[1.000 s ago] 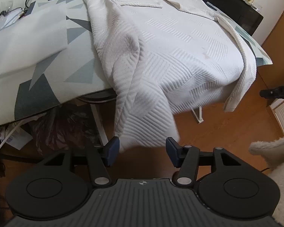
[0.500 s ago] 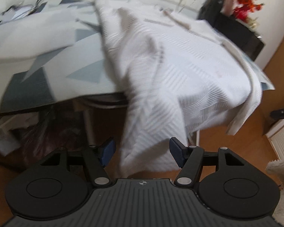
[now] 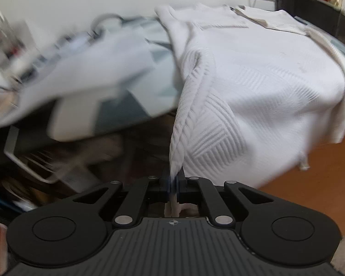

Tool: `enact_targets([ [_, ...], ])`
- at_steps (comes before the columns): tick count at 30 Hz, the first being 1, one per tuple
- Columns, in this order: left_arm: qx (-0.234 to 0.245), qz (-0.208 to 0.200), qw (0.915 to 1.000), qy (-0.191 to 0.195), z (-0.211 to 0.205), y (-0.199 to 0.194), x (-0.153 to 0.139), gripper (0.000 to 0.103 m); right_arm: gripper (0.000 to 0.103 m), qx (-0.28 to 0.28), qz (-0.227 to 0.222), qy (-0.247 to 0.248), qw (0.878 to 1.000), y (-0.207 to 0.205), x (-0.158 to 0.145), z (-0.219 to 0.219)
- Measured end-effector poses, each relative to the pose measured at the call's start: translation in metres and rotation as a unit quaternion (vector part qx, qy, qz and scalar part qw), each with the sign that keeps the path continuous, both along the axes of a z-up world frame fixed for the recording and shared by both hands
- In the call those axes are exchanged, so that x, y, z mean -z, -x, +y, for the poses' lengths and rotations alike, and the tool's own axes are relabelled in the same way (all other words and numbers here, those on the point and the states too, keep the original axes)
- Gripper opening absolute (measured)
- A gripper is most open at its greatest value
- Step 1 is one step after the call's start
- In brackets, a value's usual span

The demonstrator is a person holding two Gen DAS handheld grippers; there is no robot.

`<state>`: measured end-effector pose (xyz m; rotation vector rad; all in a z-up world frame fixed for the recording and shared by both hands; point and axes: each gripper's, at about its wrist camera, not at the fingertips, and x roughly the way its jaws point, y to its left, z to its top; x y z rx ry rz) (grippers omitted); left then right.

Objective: Fold clothes
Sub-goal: 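Open both grippers and release the sweater hem hanging off the bed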

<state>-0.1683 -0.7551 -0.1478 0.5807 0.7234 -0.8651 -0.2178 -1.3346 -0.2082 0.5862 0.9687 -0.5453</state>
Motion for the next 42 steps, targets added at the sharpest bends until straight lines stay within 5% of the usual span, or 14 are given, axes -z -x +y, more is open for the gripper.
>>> enact_targets([
  [4, 0.076, 0.011, 0.997, 0.01, -0.01, 0.026, 0.0, 0.005, 0.04, -0.02, 0.005, -0.008, 1.0, -0.016, 0.007, 0.008],
  [10, 0.207, 0.063, 0.9757, 0.036, -0.04, 0.058, 0.014, 0.005, 0.041, -0.052, 0.009, -0.001, 0.999, -0.034, 0.004, 0.02],
  [15, 0.189, 0.16, 0.9689, -0.008, -0.061, 0.028, 0.058, 0.015, 0.041, -0.065, 0.008, 0.01, 0.998, -0.046, -0.004, 0.021],
  [19, 0.173, 0.161, 0.9717, 0.005, -0.04, 0.006, 0.067, 0.051, 0.044, -0.071, 0.004, 0.017, 0.997, -0.049, -0.008, 0.022],
  [26, 0.142, 0.149, 0.9768, 0.06, -0.029, -0.043, 0.06, 0.068, 0.044, -0.054, 0.017, 0.012, 0.998, -0.038, 0.0, 0.027],
  [34, 0.146, 0.176, 0.9703, 0.078, -0.087, -0.056, 0.074, 0.07, 0.045, -0.014, 0.023, 0.016, 1.0, -0.014, 0.003, 0.032],
  [38, 0.161, 0.213, 0.9584, 0.101, -0.1, -0.06, 0.081, 0.066, 0.047, 0.007, 0.03, 0.019, 0.999, 0.003, 0.005, 0.032],
  [42, 0.17, 0.192, 0.964, 0.069, -0.111, -0.057, 0.087, 0.062, 0.048, 0.04, 0.036, 0.008, 0.999, 0.019, 0.012, 0.027],
])
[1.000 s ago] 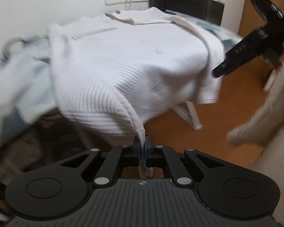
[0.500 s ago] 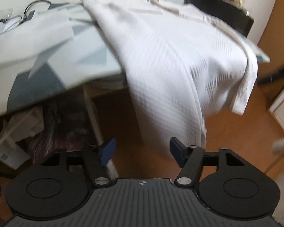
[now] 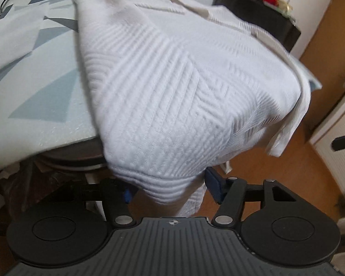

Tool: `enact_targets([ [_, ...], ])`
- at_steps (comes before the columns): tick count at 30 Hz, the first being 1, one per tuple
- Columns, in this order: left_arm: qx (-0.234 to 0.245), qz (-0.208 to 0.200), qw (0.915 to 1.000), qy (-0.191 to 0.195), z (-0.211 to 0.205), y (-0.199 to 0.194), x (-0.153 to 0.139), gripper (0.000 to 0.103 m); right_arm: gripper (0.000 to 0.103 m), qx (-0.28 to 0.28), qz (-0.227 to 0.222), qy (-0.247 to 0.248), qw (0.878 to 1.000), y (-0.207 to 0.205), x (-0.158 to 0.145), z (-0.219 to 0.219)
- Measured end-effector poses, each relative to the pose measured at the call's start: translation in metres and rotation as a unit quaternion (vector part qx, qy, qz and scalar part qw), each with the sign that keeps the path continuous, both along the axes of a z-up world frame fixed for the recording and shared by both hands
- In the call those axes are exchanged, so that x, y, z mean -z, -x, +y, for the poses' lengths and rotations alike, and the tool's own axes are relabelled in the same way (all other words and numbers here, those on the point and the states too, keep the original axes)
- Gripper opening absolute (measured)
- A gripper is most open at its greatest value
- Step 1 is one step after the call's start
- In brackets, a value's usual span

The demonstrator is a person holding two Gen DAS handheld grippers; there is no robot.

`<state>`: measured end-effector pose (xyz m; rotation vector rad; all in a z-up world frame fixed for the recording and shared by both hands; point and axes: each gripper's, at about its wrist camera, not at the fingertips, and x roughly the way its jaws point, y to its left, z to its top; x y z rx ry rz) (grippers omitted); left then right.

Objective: Fold clothes
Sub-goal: 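Open both grippers and release the sweater hem hanging off the bed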

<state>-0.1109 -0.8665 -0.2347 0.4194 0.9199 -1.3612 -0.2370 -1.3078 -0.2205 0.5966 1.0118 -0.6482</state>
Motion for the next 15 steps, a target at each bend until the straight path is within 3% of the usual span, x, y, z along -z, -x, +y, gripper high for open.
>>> enact_targets([
  [7, -0.054, -0.039, 0.995, -0.074, -0.015, -0.01, 0.013, 0.062, 0.049, 0.024, -0.013, -0.008, 1.0, 0.002, 0.009, -0.008],
  [10, -0.01, -0.06, 0.9915, -0.115, -0.018, -0.002, 0.015, 0.062, 0.049, 0.027, -0.02, -0.013, 0.999, 0.0, 0.016, -0.011],
  [13, 0.043, -0.099, 0.9824, -0.152, -0.013, 0.013, 0.009, 0.063, 0.049, 0.032, -0.027, -0.02, 0.999, 0.001, 0.023, -0.017],
  [15, 0.051, -0.084, 0.982, -0.161, -0.005, 0.017, 0.0, 0.062, 0.05, 0.033, -0.032, -0.019, 0.999, 0.001, 0.027, -0.021],
])
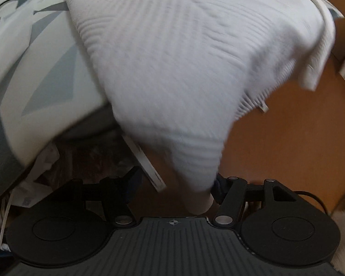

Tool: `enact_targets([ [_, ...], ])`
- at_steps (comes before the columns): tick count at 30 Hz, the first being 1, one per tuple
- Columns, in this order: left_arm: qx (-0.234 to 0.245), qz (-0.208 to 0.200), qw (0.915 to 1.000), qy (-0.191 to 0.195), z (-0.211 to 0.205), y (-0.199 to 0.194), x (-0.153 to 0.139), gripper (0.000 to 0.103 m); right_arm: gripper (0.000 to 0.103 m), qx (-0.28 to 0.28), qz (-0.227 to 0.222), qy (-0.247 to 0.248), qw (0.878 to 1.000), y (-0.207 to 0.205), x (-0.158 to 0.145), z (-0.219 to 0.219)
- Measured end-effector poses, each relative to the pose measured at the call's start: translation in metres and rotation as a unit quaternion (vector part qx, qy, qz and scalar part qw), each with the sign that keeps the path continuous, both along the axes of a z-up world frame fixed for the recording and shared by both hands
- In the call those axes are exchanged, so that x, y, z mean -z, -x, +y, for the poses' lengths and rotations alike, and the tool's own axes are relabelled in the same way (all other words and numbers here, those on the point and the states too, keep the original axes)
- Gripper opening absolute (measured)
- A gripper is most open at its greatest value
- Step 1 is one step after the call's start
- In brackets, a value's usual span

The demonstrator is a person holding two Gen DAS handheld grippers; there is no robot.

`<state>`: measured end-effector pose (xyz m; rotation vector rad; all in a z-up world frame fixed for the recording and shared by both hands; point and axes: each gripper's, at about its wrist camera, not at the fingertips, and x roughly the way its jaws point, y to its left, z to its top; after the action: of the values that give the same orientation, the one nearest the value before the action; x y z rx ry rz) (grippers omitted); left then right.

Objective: Fold clothes
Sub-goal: 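Open both grippers and release the sweater hem hanging off the bed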

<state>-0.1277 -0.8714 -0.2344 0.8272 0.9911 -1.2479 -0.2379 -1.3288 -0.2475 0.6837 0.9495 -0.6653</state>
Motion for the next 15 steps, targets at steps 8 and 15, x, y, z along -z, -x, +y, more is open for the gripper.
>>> enact_targets([
  [8, -0.016, 0.141, 0.9882, 0.057, 0.018, 0.013, -0.088, 0.062, 0.067, -0.014, 0.006, 0.04, 0.999, -0.01, 0.007, -0.021],
  [15, -0.021, 0.078, 0.9905, 0.111, -0.037, 0.033, -0.154, 0.067, 0.083, -0.041, -0.005, 0.075, 0.996, -0.01, 0.008, -0.034],
])
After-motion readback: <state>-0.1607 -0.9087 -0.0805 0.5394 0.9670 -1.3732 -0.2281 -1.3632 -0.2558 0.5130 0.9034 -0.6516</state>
